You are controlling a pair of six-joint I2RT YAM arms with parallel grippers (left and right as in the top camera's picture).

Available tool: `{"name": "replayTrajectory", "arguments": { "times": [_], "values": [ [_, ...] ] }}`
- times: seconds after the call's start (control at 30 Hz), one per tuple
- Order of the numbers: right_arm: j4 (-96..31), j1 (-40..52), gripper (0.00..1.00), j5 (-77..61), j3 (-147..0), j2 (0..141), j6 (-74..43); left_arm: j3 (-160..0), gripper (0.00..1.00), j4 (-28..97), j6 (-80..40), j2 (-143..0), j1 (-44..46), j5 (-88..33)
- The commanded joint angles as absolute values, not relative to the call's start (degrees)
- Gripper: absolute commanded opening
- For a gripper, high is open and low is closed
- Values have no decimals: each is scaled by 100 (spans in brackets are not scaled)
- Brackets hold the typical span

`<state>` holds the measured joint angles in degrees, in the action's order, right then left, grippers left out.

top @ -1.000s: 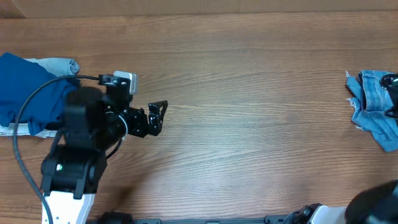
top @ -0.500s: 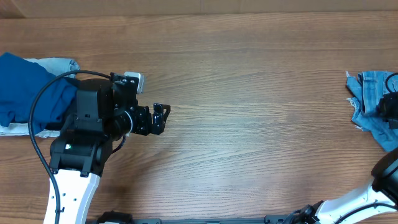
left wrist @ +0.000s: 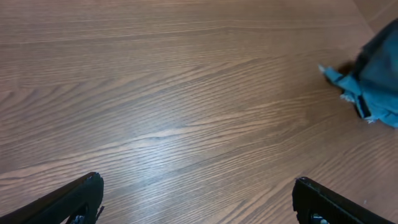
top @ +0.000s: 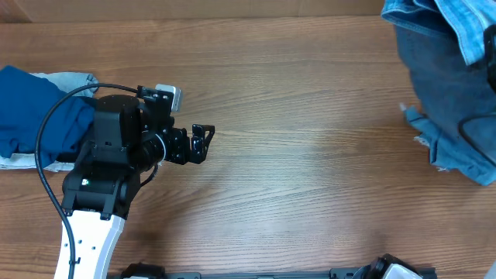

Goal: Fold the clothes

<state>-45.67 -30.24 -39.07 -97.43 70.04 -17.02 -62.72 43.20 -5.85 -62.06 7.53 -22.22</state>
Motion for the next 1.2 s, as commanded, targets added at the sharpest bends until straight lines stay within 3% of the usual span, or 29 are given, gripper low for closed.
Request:
{"name": "replayTrajectory", "arguments": {
  "times": [0.0,0.13,0.27,0.4,0.6,0.7,0.8,0.9,1.03,1.17],
  "values": [
    [-4014,-3028,4,-3562,-9828,6978,-1909,-6403,100,4300,-513,-6224,797,-2403],
    [-3148,-3295,4,-2421,-9839,7008,-2578,-6403,100,4283,-499,-6224,797,-2381],
    [-3133,-3935,4,-832,-9891,7201,-2676,-6403,100,4285,-467,-6224,797,-2383],
    [-2893,-3988,4,-1315,-10949,7695,-3242,-6403,100,4283,-467,-6226,797,-2383],
    [-3675,-4650,4,-862,-14503,9109,-3310,-6403,100,4460,-467,-6226,797,-2383],
    [-3769,-4873,4,-1549,-14628,9236,-3632,-6403,100,4436,-467,-6226,797,-2381],
    [-4123,-4322,4,-2700,-14628,9397,-4099,-6403,100,4399,-467,-6226,797,-2379],
    [-5065,-3035,4,-3527,-14628,9452,-4178,-6416,100,4403,-388,-6206,790,-2121],
    [-6709,-523,4,-2980,-14617,9574,-3566,-7559,100,5092,-263,-6189,786,-1066],
    [-7575,1317,4,-1863,-14543,10162,-3221,-9231,100,6121,-165,-6191,786,-80]
  ]
}}
